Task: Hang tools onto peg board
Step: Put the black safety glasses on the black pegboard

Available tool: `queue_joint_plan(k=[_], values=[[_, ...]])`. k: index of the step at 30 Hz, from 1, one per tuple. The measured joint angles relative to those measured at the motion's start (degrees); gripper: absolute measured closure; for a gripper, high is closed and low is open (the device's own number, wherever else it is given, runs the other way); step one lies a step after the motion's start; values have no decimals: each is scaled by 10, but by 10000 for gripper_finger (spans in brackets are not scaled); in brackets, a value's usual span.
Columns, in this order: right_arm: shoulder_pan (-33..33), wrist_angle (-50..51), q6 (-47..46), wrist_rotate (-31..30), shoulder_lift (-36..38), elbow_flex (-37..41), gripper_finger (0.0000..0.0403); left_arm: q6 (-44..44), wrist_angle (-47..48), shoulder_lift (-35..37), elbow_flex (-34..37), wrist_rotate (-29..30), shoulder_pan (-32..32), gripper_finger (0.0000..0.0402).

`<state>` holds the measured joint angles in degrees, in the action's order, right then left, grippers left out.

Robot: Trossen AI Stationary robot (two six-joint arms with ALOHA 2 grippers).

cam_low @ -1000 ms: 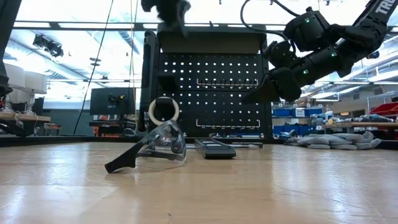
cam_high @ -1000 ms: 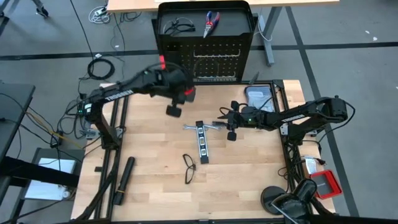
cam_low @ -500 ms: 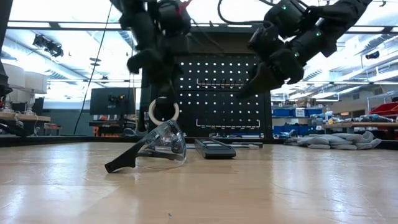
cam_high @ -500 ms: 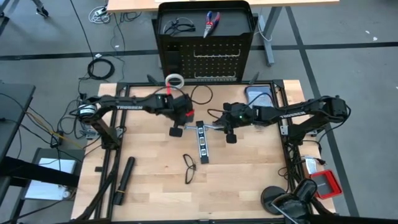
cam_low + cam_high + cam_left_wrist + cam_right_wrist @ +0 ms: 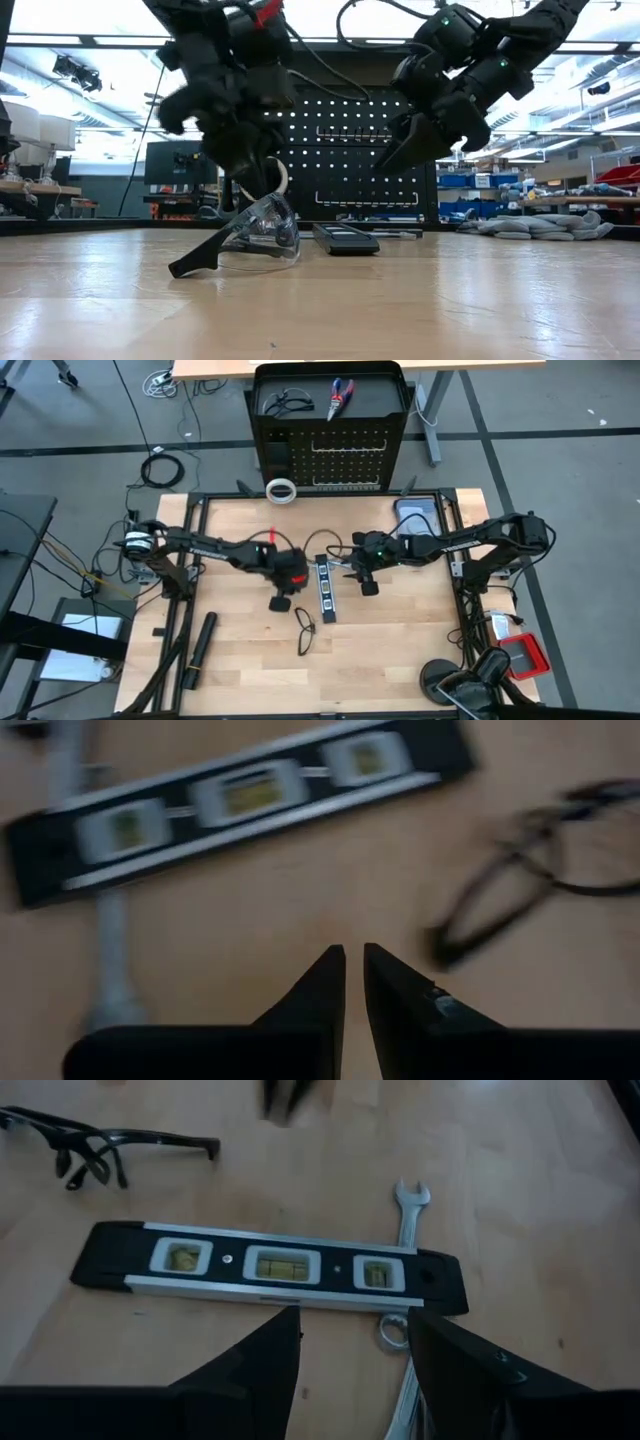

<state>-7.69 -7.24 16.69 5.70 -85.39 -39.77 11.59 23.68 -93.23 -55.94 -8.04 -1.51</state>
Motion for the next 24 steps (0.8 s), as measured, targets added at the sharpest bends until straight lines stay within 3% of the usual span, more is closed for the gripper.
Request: queue_joint_plan(k=[6, 11, 18, 24], values=[[-7, -9, -2, -3, -27, 0, 208, -10, -8, 0, 0, 0, 70, 357], [-5, -4, -2, -3, -22, 0, 209, -71, -11, 0, 0, 65, 103, 343], [2, -26, 0, -13, -16, 0, 209, -82, -13, 0, 0, 117, 120, 259], [15, -34, 0, -14, -16, 0, 209, -73, -86, -1, 45, 128, 120, 178]])
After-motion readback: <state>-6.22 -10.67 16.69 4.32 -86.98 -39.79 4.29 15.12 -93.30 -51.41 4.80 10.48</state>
